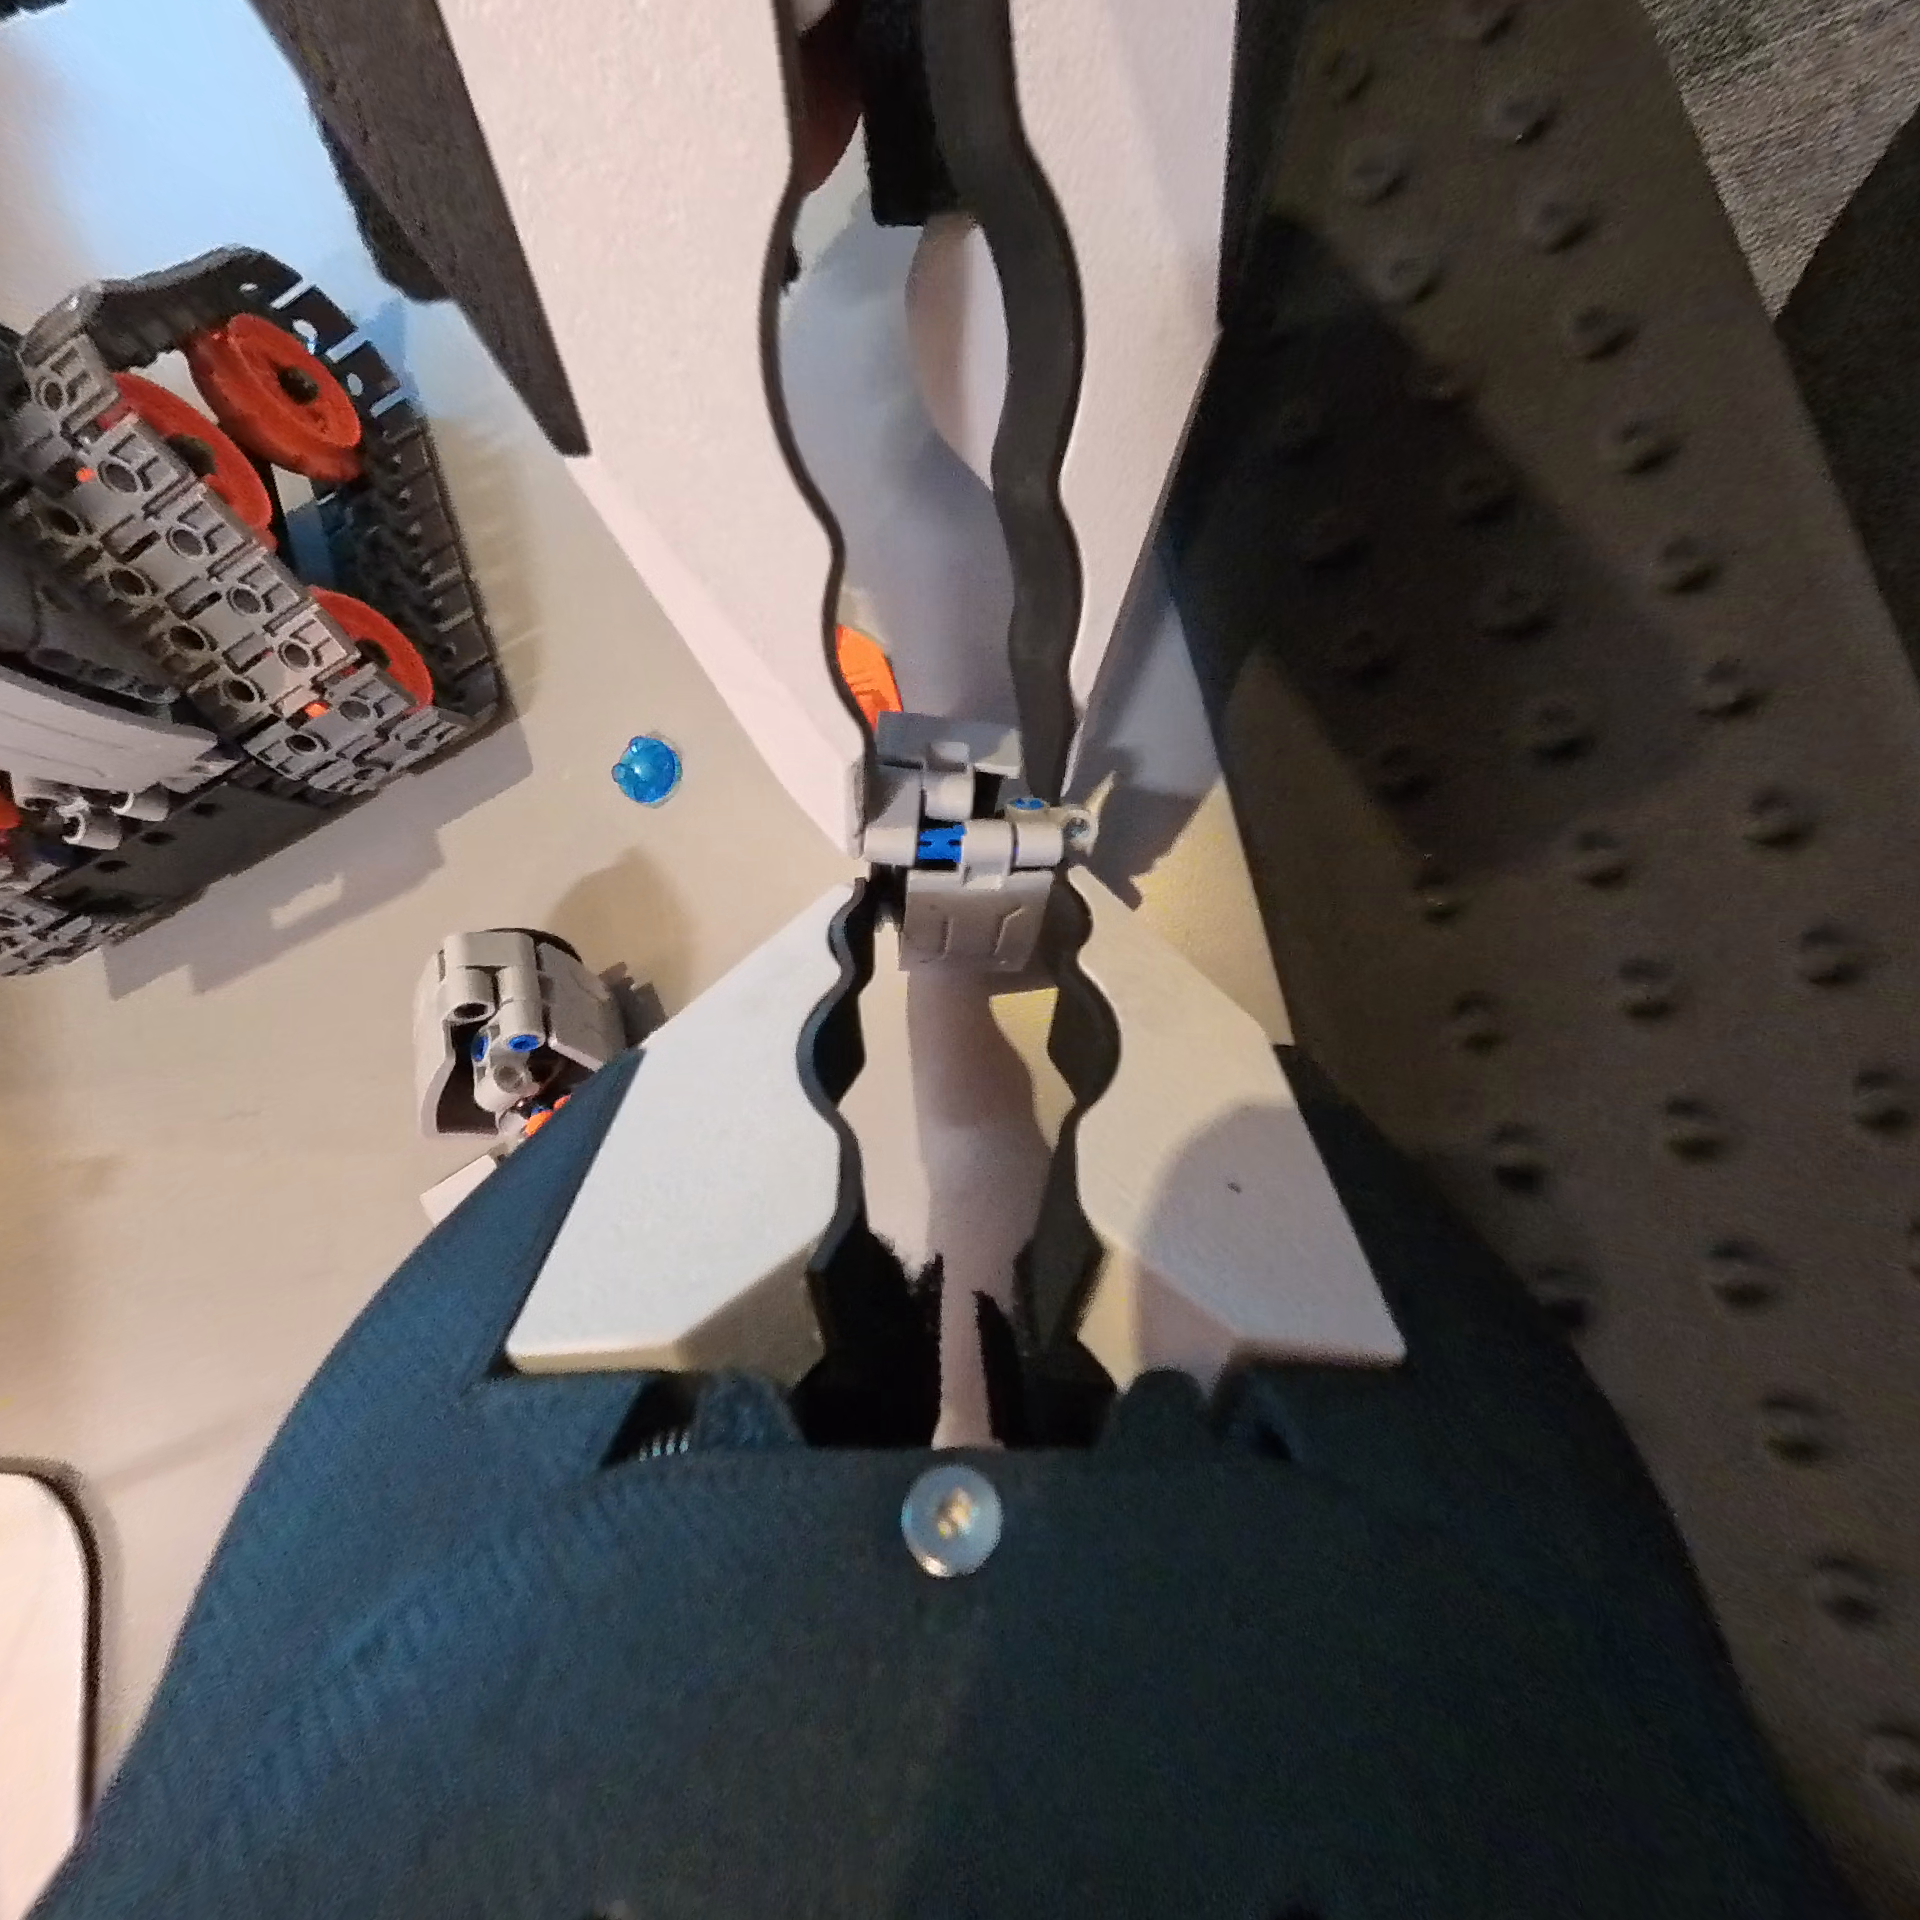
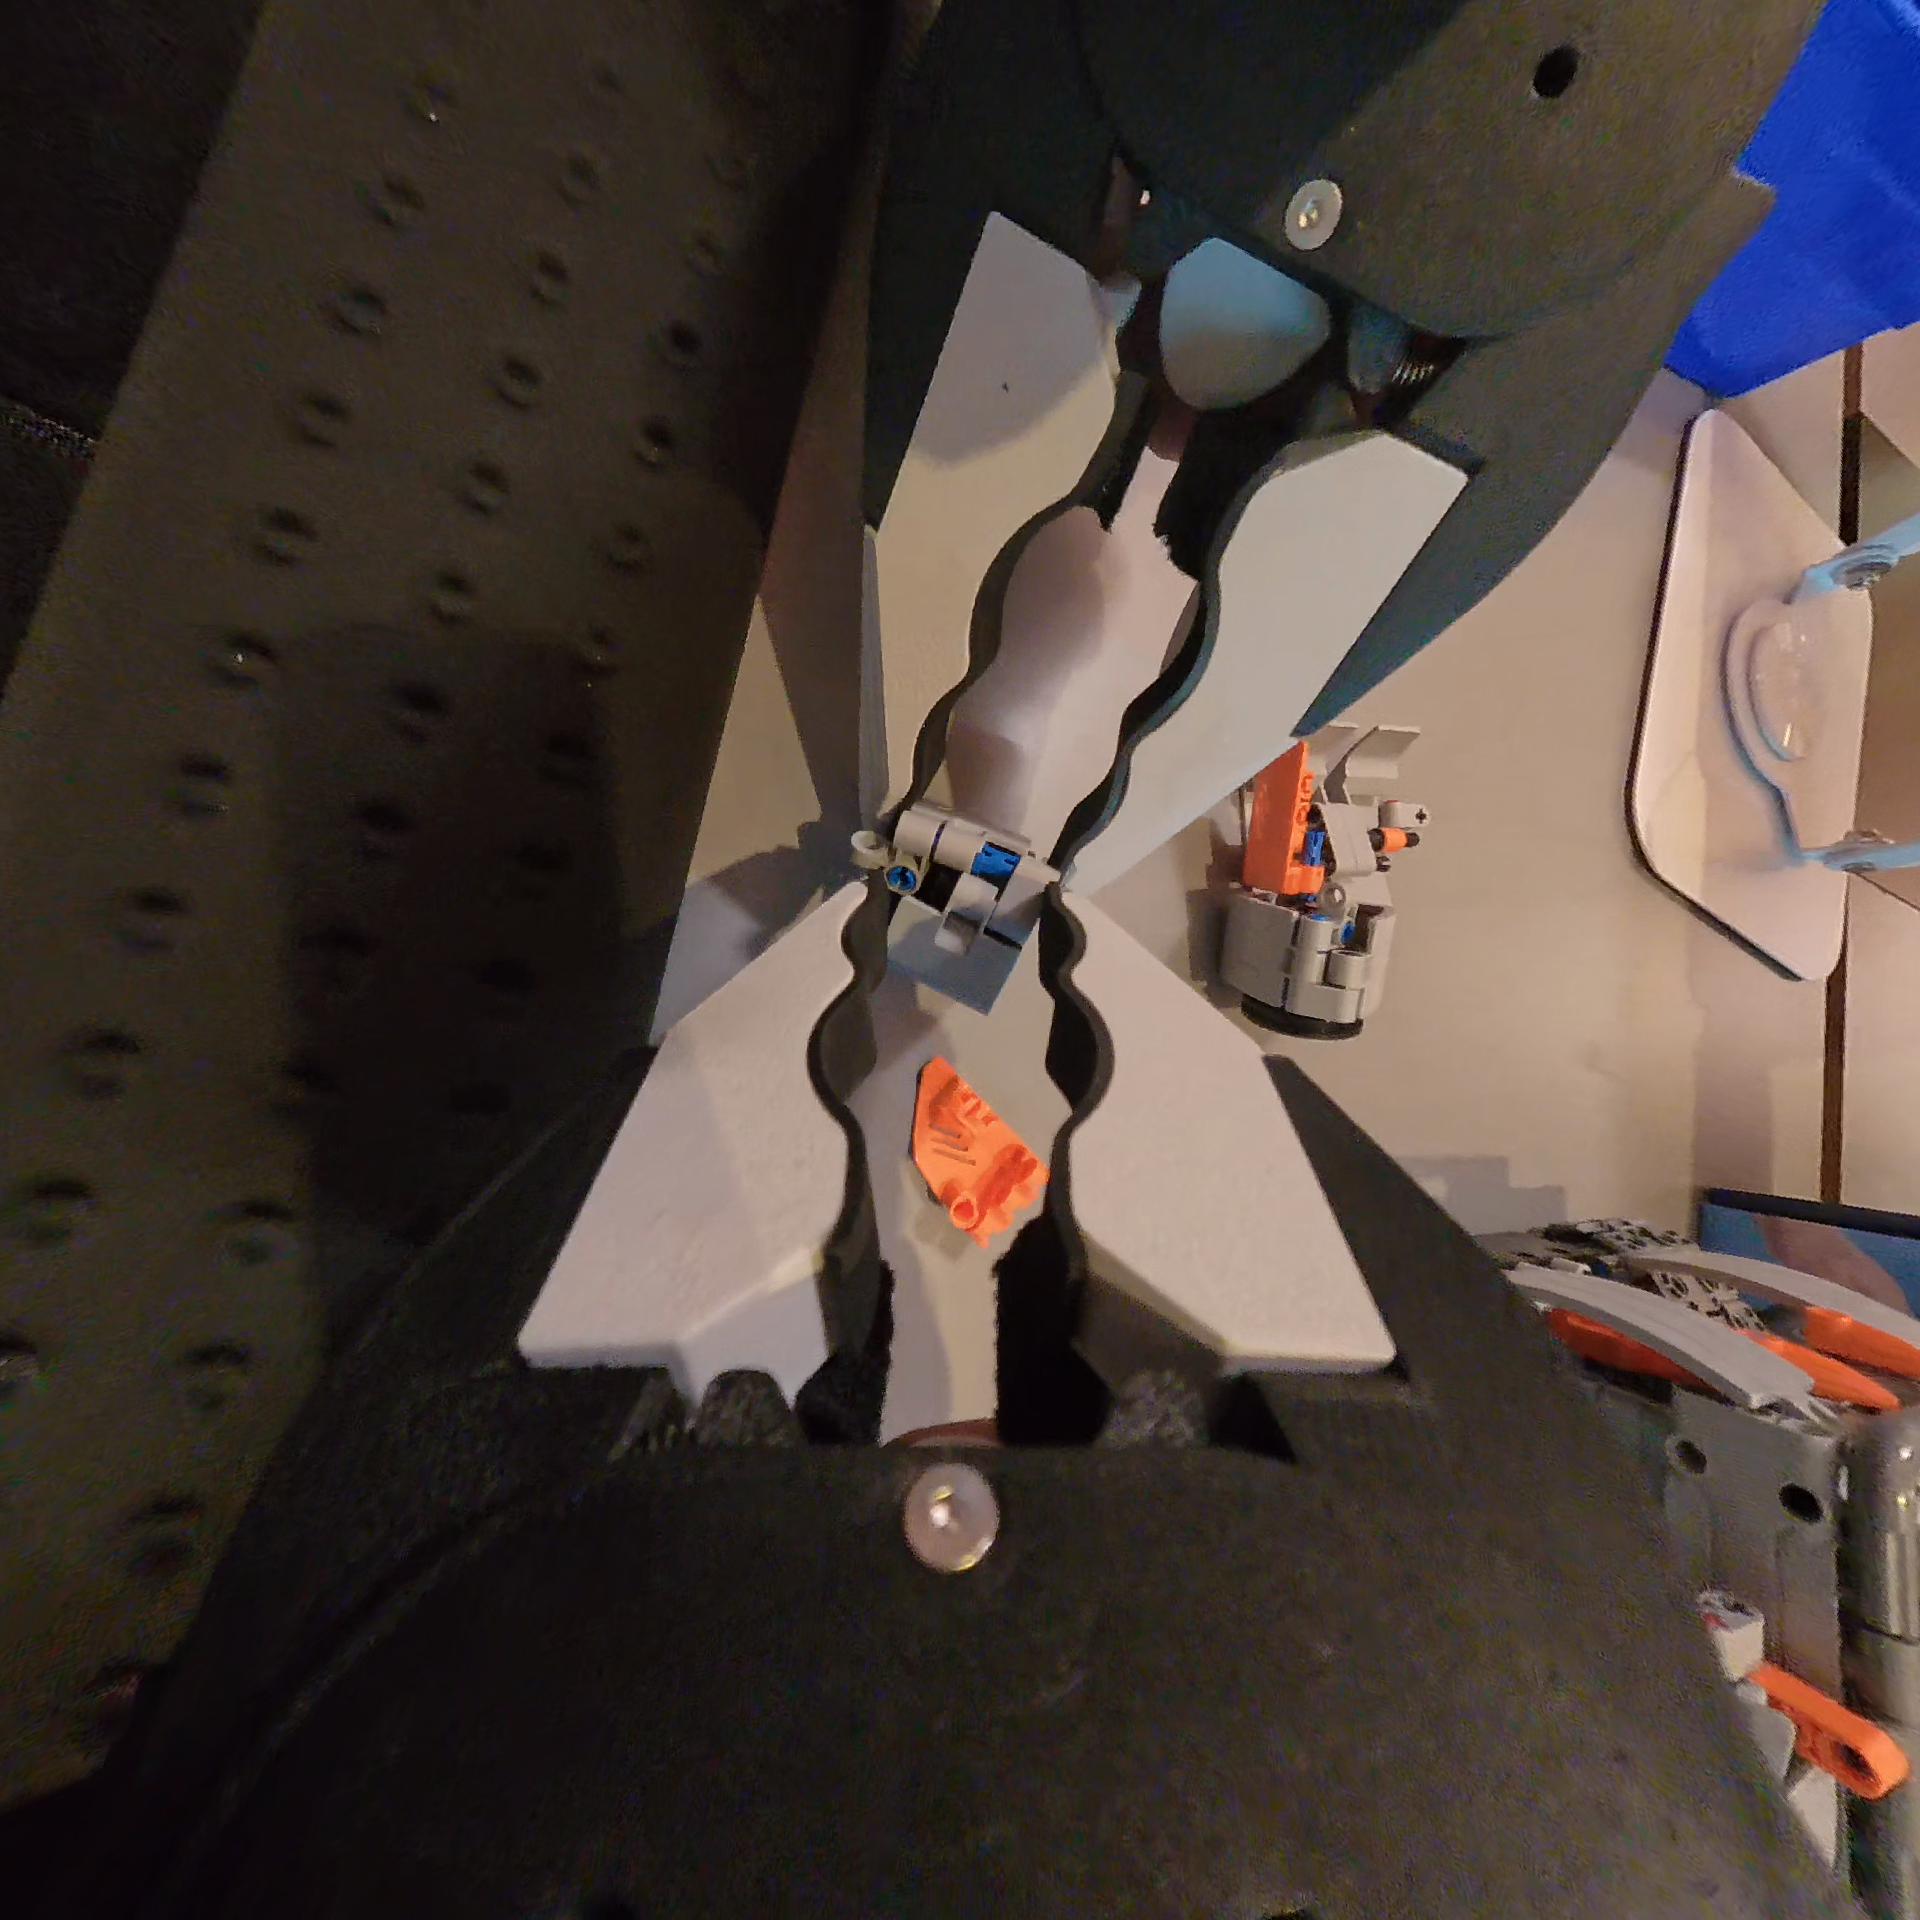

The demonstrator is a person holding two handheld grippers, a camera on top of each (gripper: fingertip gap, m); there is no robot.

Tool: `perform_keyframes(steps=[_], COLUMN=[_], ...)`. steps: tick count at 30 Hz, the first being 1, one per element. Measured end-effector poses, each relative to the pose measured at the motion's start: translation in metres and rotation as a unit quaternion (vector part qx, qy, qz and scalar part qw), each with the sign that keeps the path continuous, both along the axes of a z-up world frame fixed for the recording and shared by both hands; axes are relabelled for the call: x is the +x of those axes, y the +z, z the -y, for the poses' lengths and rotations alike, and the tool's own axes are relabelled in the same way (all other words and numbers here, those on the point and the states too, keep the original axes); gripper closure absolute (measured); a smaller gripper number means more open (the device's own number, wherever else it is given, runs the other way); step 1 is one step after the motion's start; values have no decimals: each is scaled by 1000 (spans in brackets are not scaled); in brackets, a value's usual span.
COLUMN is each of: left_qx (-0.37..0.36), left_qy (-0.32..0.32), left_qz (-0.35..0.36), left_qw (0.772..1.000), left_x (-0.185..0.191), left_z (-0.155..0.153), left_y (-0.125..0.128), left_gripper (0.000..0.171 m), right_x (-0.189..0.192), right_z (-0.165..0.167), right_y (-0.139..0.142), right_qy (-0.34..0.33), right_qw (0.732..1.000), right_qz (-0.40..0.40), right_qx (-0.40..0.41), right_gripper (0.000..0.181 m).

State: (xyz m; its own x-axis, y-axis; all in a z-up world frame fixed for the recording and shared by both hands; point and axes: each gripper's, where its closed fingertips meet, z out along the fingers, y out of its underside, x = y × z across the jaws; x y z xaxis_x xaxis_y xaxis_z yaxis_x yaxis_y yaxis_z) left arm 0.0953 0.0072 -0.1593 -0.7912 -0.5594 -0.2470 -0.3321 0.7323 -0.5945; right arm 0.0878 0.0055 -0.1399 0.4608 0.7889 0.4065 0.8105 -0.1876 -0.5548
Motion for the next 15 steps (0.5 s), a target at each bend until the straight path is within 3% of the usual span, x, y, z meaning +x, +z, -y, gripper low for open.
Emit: perform_keyframes(steps=[10, 12, 15], left_qx=[-44, -44, -50], left_qy=[14, 16, 13], left_qz=[14, 20, 29], left_qw=[999, 999, 998], left_x=[3, 3, 1], left_z=[4, 5, 7], left_y=[3, 5, 5], left_gripper=[140, 127, 141], right_x=[4, 4, 5], right_z=[2, 3, 3], right_y=[-3, -9, -4], right_qy=[-3, -5, -8], right_qw=[998, 998, 997], right_qz=[-57, -51, -69], right_qx=[-33, -37, -26], right_gripper=[155, 158, 158])
